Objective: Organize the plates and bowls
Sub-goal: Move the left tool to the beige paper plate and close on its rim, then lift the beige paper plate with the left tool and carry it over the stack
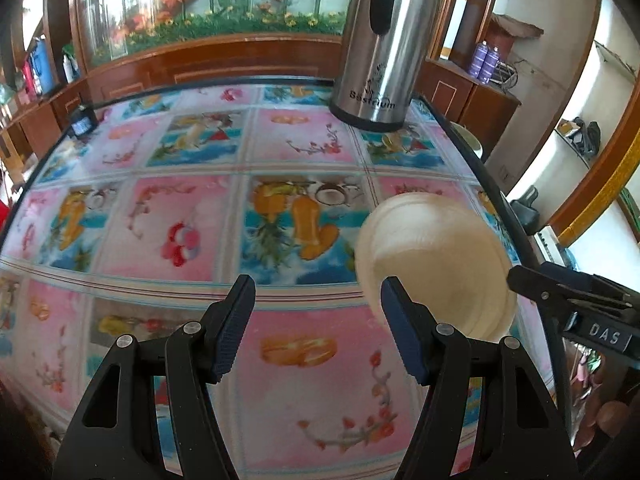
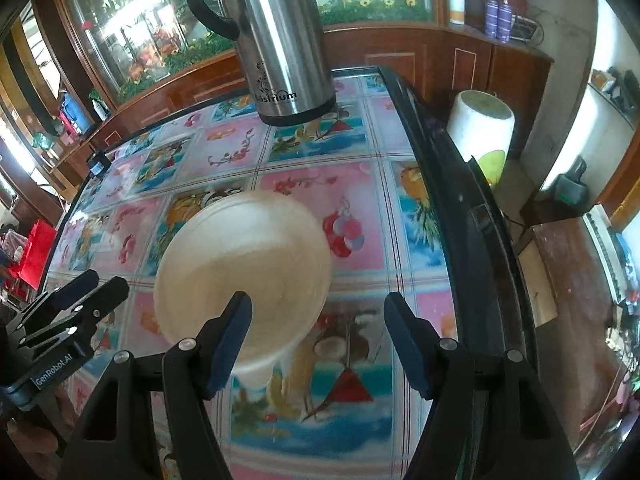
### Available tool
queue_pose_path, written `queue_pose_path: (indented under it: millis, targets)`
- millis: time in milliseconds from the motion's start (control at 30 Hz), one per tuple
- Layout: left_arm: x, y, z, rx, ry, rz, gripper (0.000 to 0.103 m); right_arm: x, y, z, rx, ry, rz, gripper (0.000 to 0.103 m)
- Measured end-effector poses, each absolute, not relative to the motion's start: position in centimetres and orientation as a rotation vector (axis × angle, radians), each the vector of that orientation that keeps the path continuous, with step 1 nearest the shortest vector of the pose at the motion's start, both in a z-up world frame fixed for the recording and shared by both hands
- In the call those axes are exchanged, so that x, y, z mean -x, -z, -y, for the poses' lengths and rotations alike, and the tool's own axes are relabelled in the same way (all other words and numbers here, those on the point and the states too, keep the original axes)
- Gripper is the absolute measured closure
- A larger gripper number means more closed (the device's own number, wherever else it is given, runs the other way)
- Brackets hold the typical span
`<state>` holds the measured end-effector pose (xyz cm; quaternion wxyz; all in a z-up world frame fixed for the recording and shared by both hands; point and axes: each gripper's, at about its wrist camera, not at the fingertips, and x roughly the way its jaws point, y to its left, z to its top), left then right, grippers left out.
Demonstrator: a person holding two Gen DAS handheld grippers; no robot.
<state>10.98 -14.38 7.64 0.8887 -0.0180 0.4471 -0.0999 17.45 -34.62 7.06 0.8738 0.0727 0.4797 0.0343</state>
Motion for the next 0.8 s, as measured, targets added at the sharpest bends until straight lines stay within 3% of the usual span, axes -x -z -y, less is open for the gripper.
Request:
queue_pose_path:
  millis: [100,200,333,400,433,467,600,800]
  targets:
    - [-11.5,-7.0,15.5,0.039,0.22,-0.95,0.037,-18.3,-6.5,34.9,-0.146,-0.08,-1.015,0.035]
    - [-11.9,-6.3,16.4,0.026,0.218,-0.964,0.037,-18.8,-5.9,34.9,-0.142,-0.101,-1.029,0.045]
    - [-12.5,-5.2,17.1,0.017,0.222,-0.996,0.037,-19.2,-5.1,35.2,-0.154,-0.133,-1.048,0.068]
    - [-12.6,-4.8,17.1,0.023,0.226,-1.004,0.039,-19.1,-5.0,35.4,-0.158,-0.139,-1.047,0.073]
    - [-12.6,-4.7,17.1,0.027,0.222,-1.012,0.045,-18.9,-4.9,35.4,-0.158,-0.142,-1.048,0.076]
    - [-12.7,-4.5,17.1,0.027,0.227,-1.024,0.062,-18.8,-4.9,35.4,-0.162,-0.147,-1.048,0.079]
    - [-11.9,-4.8,17.4,0.007,0.253,-1.036,0.085,-18.4,-5.2,34.9,-0.172,-0.171,-1.047,0.08]
    - [-10.5,-5.4,16.2,0.006,0.248,-1.028,0.085,-17.3,-5.8,33.2,-0.152,-0.192,-1.043,0.08]
